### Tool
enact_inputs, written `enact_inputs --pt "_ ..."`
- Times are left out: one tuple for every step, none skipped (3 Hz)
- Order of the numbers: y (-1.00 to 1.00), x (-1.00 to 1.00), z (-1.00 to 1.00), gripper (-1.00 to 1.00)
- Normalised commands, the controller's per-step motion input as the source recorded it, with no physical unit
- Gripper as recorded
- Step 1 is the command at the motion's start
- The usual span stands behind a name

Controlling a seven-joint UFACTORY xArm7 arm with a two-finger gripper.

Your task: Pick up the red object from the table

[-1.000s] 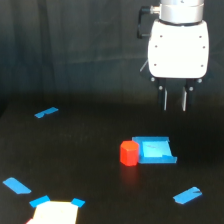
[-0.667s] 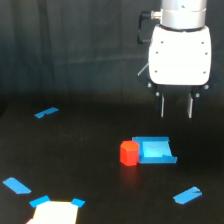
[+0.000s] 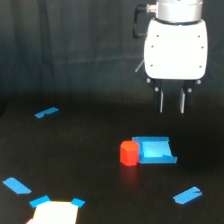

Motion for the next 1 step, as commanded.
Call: enact_inputs --pt "-0.97 1.00 0.43 1.00"
